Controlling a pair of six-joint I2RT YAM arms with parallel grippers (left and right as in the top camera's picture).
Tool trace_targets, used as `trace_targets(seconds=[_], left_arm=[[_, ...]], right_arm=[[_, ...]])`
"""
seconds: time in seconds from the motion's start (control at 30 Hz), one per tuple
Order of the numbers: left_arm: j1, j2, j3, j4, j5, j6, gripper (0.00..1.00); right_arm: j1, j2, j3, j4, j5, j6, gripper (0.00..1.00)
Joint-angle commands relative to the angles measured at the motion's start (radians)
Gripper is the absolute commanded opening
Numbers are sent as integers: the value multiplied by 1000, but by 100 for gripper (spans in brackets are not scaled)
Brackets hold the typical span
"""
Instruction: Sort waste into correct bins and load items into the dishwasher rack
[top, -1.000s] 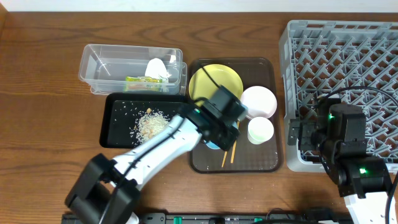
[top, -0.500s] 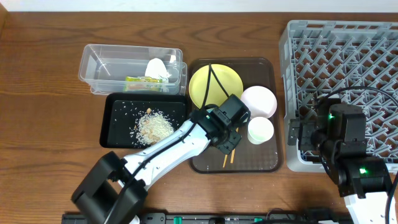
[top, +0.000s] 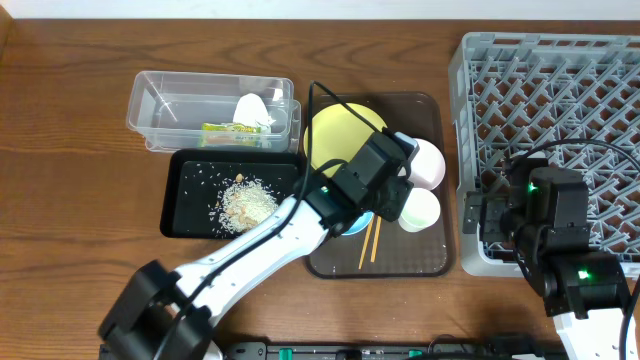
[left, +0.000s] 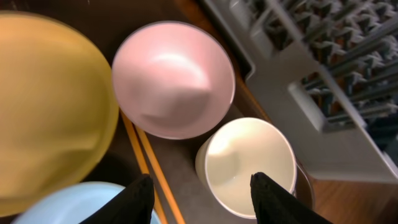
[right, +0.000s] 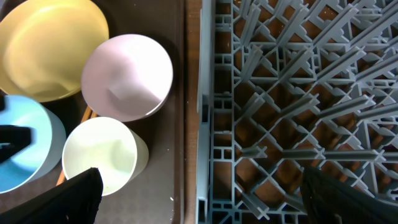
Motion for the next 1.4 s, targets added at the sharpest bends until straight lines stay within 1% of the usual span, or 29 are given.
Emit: trace_targets(seconds=[0.0,0.13,0.17,0.27,0.3,0.33,0.37,0.5,0.6,0.67,0.73,0.8,0.87,0.9,0.97,1.03,1.1,1.2,1.37], left_arm=[[-1,78,18,0,11,-101,53],[-2,153,18,0,107,-101,52],[-2,170,18,-5,121,-101,47],[-1,190,18,-24,134,-101,23],[0,190,18,-31,133,-101,19],[2,185,18,-37,133,-100,9],[8,178,18,-47,133,-101,6],[59,109,18,-118,138,-102,6],[129,31,18,-168,166,-105,6],[182,-14,18,-180,203,-111,6],[256,-55,18,-176,267,-164,6],[329,-69,18,-156,345,-246,6],[402,-64,18,-118,459,-335,6],[435,-53,18,-91,544,-380,6],[480,-29,18,-11,757,-414,6],[504,3,18,86,977,-443,6],[510,30,18,144,1115,-453,6],[507,56,18,169,1238,-452,6],[506,63,18,169,1305,-441,6]], right_arm=[[3,0,19,-1,0,11,99],[3,0,19,-1,0,11,99],[3,0,19,-1,0,11,99],[3,0,19,0,0,11,99],[3,0,19,-1,0,11,99],[3,0,19,-1,0,11,99],[3,0,19,-1,0,11,99],[3,0,19,3,11,11,99],[2,1,19,32,19,16,99],[3,3,19,63,18,77,99],[3,13,19,99,-26,121,99],[3,35,19,132,-143,82,99],[3,71,19,160,-336,-21,99],[3,97,19,168,-463,-89,99],[3,149,19,172,-679,-185,99],[3,208,19,180,-840,-235,99],[4,264,19,193,-932,-262,99],[4,361,19,250,-1047,-299,98],[3,456,19,409,-1268,-375,99]])
